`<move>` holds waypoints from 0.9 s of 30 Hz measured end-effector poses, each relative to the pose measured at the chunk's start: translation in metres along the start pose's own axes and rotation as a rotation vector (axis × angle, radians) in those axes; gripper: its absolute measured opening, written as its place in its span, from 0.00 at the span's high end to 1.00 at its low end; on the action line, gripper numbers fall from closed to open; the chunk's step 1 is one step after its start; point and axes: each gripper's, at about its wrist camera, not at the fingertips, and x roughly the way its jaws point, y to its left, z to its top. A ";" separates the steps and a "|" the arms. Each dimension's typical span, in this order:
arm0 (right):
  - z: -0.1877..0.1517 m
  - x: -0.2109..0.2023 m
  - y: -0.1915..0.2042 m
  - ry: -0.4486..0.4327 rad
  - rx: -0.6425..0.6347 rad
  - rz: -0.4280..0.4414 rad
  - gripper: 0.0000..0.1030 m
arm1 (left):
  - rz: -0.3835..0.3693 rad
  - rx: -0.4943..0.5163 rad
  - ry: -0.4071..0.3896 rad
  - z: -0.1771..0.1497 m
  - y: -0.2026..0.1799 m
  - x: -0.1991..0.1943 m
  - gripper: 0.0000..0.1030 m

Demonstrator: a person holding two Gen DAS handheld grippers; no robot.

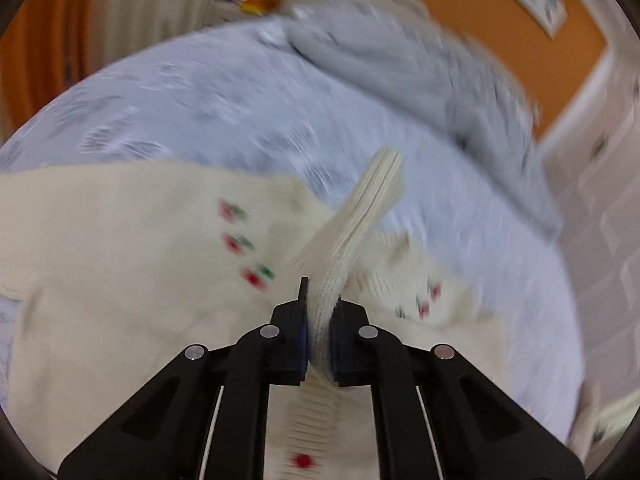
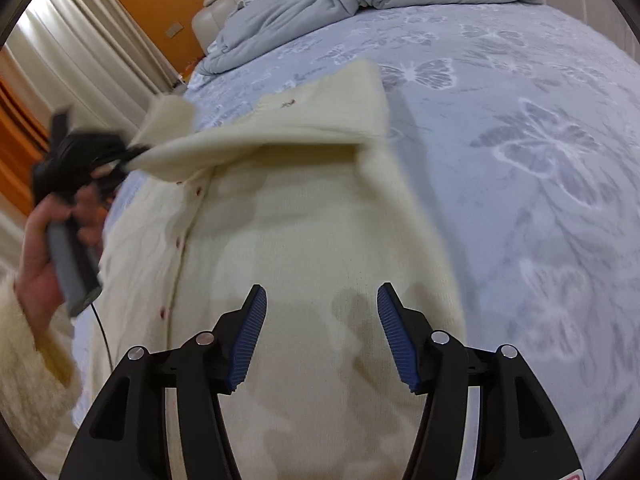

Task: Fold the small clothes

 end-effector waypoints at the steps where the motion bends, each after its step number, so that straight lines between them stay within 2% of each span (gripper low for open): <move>1: 0.006 0.006 0.000 0.001 0.014 0.033 0.44 | 0.012 -0.024 -0.018 0.002 0.017 -0.003 0.93; 3: 0.021 0.026 0.000 0.021 0.054 0.094 0.44 | 0.044 -0.027 0.027 -0.005 0.040 0.009 0.93; 4: 0.030 0.044 -0.001 0.059 0.093 0.154 0.44 | 0.041 -0.043 0.078 -0.014 0.054 0.020 0.93; 6: 0.038 0.064 -0.005 0.077 0.169 0.187 0.44 | 0.032 -0.079 0.087 -0.025 0.064 0.025 0.92; 9: 0.057 0.078 -0.010 0.023 0.245 0.189 0.47 | 0.006 -0.141 0.086 -0.036 0.072 0.028 0.90; 10: 0.063 0.078 -0.012 0.001 0.264 0.184 0.78 | 0.002 -0.151 0.087 -0.038 0.071 0.025 0.90; 11: 0.071 0.073 -0.018 -0.037 0.291 0.183 0.91 | -0.003 -0.158 0.086 -0.039 0.069 0.025 0.90; 12: 0.076 0.060 -0.028 -0.114 0.341 0.193 0.91 | -0.019 -0.160 0.077 -0.041 0.066 0.020 0.87; 14: 0.077 0.045 -0.049 -0.190 0.404 0.156 0.91 | -0.093 -0.151 0.069 -0.041 0.060 0.014 0.83; 15: 0.073 0.048 -0.065 -0.187 0.435 0.104 0.91 | -0.101 -0.135 0.074 -0.042 0.053 0.016 0.78; 16: 0.069 0.056 -0.076 -0.154 0.454 0.075 0.91 | -0.062 -0.093 0.089 -0.046 0.046 0.022 0.75; 17: 0.061 0.067 -0.090 -0.111 0.475 0.082 0.96 | -0.028 -0.077 0.108 -0.050 0.046 0.029 0.73; 18: 0.056 0.065 -0.096 -0.130 0.474 0.134 0.96 | -0.017 -0.081 0.127 -0.054 0.047 0.034 0.74; 21: 0.059 0.050 -0.082 -0.097 0.401 0.092 0.89 | -0.051 -0.154 0.093 -0.052 0.057 0.023 0.74; 22: 0.059 0.042 -0.074 -0.094 0.360 0.059 0.84 | -0.058 -0.168 0.079 -0.051 0.060 0.017 0.73; 24: 0.053 0.023 -0.059 -0.121 0.294 -0.050 0.83 | -0.056 -0.170 0.054 -0.048 0.068 0.007 0.71; 26: 0.044 0.003 -0.043 -0.191 0.255 -0.123 0.82 | -0.011 -0.163 0.045 -0.047 0.078 0.002 0.62; 27: 0.046 0.000 -0.032 -0.213 0.219 -0.137 0.82 | 0.020 -0.156 0.058 -0.047 0.083 0.006 0.62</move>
